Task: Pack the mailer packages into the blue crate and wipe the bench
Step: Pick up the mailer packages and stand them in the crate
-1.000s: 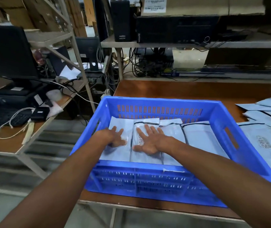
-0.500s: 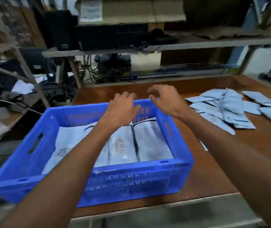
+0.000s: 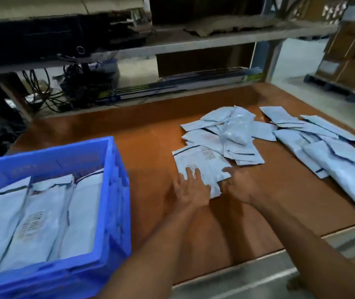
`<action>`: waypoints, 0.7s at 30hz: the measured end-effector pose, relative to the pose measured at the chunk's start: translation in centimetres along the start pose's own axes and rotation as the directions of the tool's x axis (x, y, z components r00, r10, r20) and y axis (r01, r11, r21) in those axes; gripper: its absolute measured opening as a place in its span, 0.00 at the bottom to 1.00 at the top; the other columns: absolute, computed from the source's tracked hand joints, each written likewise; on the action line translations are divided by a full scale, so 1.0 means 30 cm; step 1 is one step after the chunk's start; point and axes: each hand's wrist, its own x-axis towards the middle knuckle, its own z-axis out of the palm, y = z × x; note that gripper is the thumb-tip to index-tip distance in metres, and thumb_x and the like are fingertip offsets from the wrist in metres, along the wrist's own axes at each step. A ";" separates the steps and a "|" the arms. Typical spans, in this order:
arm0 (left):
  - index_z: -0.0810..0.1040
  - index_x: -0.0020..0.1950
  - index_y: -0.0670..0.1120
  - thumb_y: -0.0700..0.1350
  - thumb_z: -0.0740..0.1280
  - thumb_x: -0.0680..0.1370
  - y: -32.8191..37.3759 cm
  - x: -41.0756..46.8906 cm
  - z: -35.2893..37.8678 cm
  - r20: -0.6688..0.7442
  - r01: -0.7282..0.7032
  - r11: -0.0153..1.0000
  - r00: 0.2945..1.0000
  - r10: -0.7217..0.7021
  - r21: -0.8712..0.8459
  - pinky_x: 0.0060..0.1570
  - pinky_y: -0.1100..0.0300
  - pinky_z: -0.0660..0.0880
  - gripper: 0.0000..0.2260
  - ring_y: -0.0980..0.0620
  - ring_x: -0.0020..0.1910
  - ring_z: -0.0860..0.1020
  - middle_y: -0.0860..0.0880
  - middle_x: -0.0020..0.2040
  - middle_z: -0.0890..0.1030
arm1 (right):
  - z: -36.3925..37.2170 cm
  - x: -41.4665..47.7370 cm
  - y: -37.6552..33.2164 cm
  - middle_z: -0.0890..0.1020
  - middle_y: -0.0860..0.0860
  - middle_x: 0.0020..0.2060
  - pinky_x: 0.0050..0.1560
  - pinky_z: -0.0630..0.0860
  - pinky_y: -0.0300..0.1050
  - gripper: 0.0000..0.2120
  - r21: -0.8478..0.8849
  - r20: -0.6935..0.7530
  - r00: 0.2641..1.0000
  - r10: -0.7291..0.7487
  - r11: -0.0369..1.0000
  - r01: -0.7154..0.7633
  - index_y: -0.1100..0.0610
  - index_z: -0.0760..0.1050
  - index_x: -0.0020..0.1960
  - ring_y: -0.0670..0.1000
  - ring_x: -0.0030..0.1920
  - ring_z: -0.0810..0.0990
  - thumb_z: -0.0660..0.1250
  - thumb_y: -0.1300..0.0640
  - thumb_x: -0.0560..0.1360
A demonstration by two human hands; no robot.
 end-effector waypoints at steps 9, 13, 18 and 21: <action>0.45 0.80 0.61 0.64 0.45 0.82 -0.122 0.099 0.126 0.017 -0.073 0.996 0.997 0.072 0.057 0.76 0.40 0.46 0.27 0.50 0.80 0.43 0.59 0.81 0.44 | 0.210 0.166 0.079 0.49 0.51 0.80 0.78 0.46 0.54 0.30 -0.193 0.092 0.987 -0.131 0.970 0.146 0.50 0.45 0.80 0.53 0.79 0.48 0.42 0.39 0.82; 0.48 0.80 0.59 0.61 0.48 0.83 -0.181 -0.001 0.123 0.002 -0.023 1.000 1.000 0.023 0.018 0.76 0.41 0.48 0.26 0.48 0.80 0.43 0.57 0.81 0.45 | 0.196 0.035 0.071 0.53 0.49 0.79 0.78 0.49 0.52 0.30 -0.120 0.108 0.986 -0.130 0.983 0.142 0.47 0.50 0.80 0.52 0.79 0.52 0.42 0.36 0.81; 0.55 0.78 0.57 0.57 0.54 0.82 -0.229 -0.231 0.160 -0.033 -0.026 1.000 0.999 0.026 -0.010 0.76 0.44 0.53 0.24 0.48 0.80 0.45 0.55 0.81 0.50 | 0.178 -0.242 0.027 0.66 0.48 0.75 0.73 0.60 0.51 0.27 -0.209 0.085 0.986 -0.141 0.965 0.156 0.46 0.63 0.75 0.53 0.73 0.64 0.50 0.36 0.80; 0.57 0.78 0.58 0.63 0.56 0.81 -0.228 -0.267 0.155 -0.167 0.053 0.993 0.983 -0.070 -0.103 0.75 0.43 0.55 0.26 0.47 0.79 0.47 0.56 0.80 0.50 | 0.145 -0.241 0.006 0.69 0.48 0.73 0.71 0.63 0.51 0.25 -0.157 -0.016 0.986 -0.164 0.975 0.160 0.48 0.67 0.72 0.53 0.71 0.66 0.53 0.38 0.80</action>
